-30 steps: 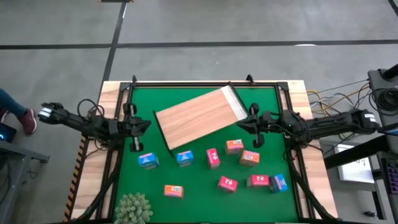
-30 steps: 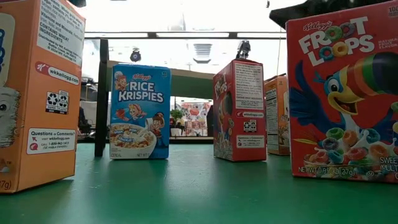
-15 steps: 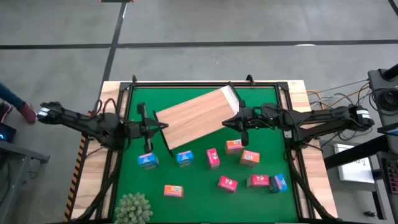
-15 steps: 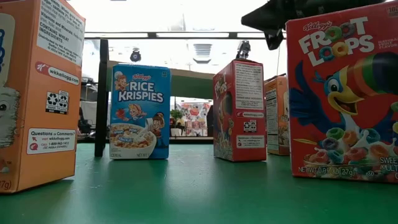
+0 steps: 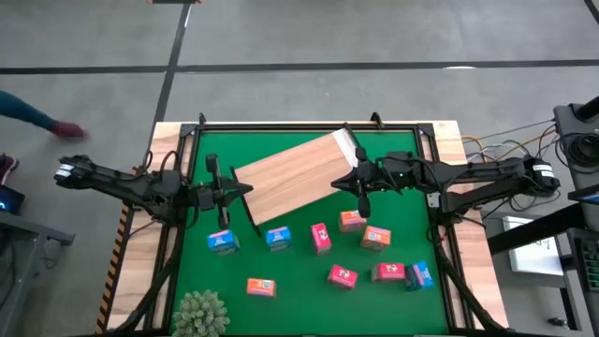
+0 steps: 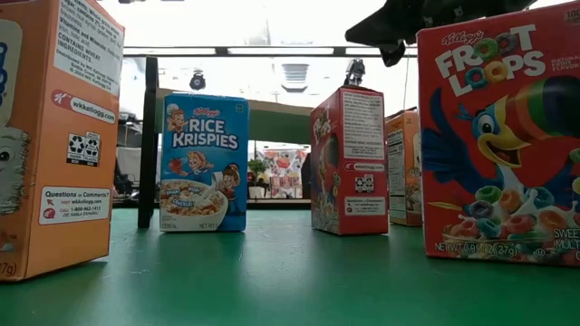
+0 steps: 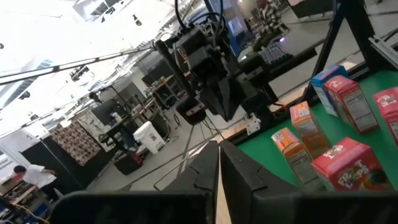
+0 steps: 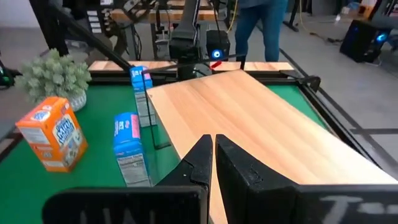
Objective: Stack cereal on shelf
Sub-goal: Put the top middle orange cereal box on the shelf
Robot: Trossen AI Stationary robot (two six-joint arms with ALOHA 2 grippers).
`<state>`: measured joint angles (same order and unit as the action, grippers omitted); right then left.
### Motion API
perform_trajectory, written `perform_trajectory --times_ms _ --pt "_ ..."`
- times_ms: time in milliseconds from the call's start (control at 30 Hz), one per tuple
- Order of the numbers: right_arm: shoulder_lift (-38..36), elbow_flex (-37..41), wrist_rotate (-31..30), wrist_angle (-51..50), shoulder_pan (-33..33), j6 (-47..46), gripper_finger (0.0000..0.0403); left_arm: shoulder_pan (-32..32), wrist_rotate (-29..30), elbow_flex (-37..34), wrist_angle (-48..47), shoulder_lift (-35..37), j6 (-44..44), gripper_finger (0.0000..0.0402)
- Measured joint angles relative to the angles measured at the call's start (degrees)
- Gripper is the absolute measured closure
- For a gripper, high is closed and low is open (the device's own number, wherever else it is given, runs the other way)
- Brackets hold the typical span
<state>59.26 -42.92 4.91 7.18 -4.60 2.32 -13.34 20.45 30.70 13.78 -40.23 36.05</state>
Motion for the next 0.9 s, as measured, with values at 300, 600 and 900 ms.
perform_trajectory --times_ms 300,600,900 --pt "0.97 0.0 -0.02 0.83 0.07 -5.77 0.039 -0.04 0.0 0.52 -0.12 2.87 -6.66 0.0402" --pt "0.99 0.02 -0.02 0.73 0.07 -12.44 0.039 -0.04 0.0 0.52 -2.18 3.13 -11.42 0.0402" --pt "0.95 0.02 -0.02 3.71 0.83 -9.6 0.039 -0.04 0.0 0.55 -4.59 2.87 -11.56 0.0402"
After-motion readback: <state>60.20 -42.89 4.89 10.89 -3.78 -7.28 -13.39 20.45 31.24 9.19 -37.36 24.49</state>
